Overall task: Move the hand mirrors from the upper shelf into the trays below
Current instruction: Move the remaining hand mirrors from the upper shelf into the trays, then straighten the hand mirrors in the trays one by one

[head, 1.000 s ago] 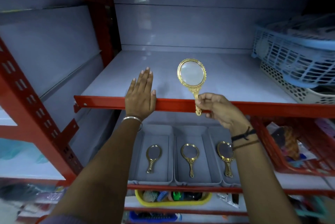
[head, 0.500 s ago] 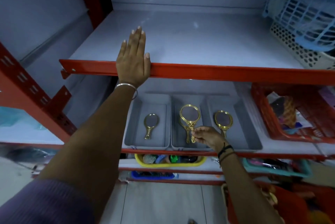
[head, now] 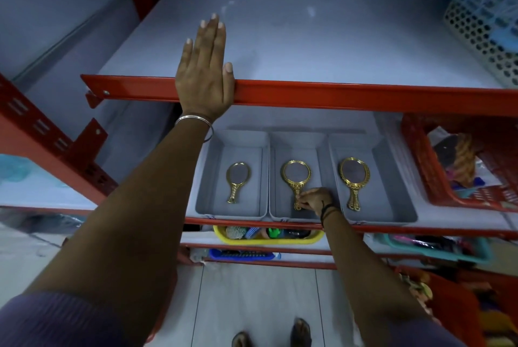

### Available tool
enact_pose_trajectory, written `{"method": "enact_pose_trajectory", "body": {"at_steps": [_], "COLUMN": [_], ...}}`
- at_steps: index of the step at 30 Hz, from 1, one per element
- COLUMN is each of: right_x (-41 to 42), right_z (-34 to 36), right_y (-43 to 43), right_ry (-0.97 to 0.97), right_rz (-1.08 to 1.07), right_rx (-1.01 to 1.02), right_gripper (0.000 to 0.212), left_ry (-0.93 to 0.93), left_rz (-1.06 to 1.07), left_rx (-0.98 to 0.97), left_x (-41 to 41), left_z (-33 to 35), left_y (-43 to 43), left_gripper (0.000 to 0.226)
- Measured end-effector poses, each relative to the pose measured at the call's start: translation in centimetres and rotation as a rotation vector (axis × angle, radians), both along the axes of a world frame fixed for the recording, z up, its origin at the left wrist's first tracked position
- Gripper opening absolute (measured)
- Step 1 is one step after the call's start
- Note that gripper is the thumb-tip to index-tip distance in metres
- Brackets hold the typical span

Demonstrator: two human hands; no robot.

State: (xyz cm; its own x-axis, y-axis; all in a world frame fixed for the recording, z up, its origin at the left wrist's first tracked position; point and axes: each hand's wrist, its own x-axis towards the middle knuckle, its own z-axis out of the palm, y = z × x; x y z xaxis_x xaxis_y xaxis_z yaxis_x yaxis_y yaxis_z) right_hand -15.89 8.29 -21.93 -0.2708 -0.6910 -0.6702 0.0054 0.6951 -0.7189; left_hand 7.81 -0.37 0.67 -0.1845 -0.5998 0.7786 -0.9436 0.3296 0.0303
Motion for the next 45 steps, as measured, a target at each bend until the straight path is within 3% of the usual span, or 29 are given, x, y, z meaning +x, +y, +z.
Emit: {"method": "enact_pose_trajectory", "body": {"at_steps": [2, 4, 6, 8, 11, 14, 17, 20, 22, 24, 28, 31, 34, 39, 45], "right_x": [0.2, 0.7, 1.7, 3.0, 5.6, 8.4, 10.8, 13.2, 14.3, 14.8, 15.1, 15.6, 16.0, 16.1, 16.0], "right_z": [0.2, 1.3, 2.9, 4.1, 5.7, 6.5, 5.7, 3.9, 3.0, 2.0, 0.1, -1.2, -2.0, -3.1, -2.7], "right_y": [0.1, 0.4, 0.4, 0.3, 0.2, 0.1, -0.3, -1.5, -2.3, -2.8, -3.6, -3.9, -4.0, -4.4, -4.2], "right_ry": [0.126, 0.195, 0.239, 0.207, 0.082, 0.089, 0.148, 0.312, 0.423, 0.484, 0.434, 0.381, 0.329, 0.293, 0.353], "right_rz": [0.030, -0.011, -0.003, 0.025, 0.026, 0.180, 0.277, 0.413, 0.492, 0.516, 0.405, 0.379, 0.329, 0.253, 0.261], "right_rx": [-0.005, -0.080, -0.191, -0.296, -0.403, -0.447, -0.412, -0.310, -0.233, -0.151, -0.063, -0.072, -0.097, -0.093, -0.109], "right_gripper": [0.005, 0.027, 0.035, 0.032, 0.029, 0.031, 0.029, 0.019, 0.028, 0.038, 0.021, 0.031, 0.016, 0.014, 0.016], "left_ry": [0.000, 0.040, 0.135, 0.216, 0.196, 0.199, 0.251, 0.322, 0.366, 0.386, 0.451, 0.484, 0.535, 0.641, 0.616], "left_rz": [0.000, 0.001, -0.017, -0.097, -0.254, -0.331, -0.255, -0.087, 0.043, 0.157, 0.257, 0.258, 0.253, 0.240, 0.236], "left_rx": [0.004, -0.012, -0.015, 0.013, 0.046, 0.112, 0.405, 0.768, 0.938, 1.085, 1.286, 1.347, 1.388, 1.371, 1.363], "left_x": [0.1, -0.1, -0.6, -1.0, -1.3, -0.4, 1.1, 2.3, 2.7, 3.0, 3.1, 2.8, 2.7, 2.6, 2.3], "left_z": [0.1, 0.0, -0.4, -2.0, -6.0, -10.4, -13.7, -16.2, -17.6, -19.0, -21.0, -21.5, -22.0, -22.5, -22.5], "left_y": [-0.1, 0.2, 0.8, 1.9, 4.2, 6.0, 6.6, 5.8, 5.1, 4.5, 4.2, 3.8, 3.6, 3.5, 3.7], "left_gripper": [0.059, 0.058, 0.058, 0.057, 0.057, 0.046, 0.029, 0.025, 0.026, 0.029, 0.030, 0.029, 0.024, 0.021, 0.022]}}
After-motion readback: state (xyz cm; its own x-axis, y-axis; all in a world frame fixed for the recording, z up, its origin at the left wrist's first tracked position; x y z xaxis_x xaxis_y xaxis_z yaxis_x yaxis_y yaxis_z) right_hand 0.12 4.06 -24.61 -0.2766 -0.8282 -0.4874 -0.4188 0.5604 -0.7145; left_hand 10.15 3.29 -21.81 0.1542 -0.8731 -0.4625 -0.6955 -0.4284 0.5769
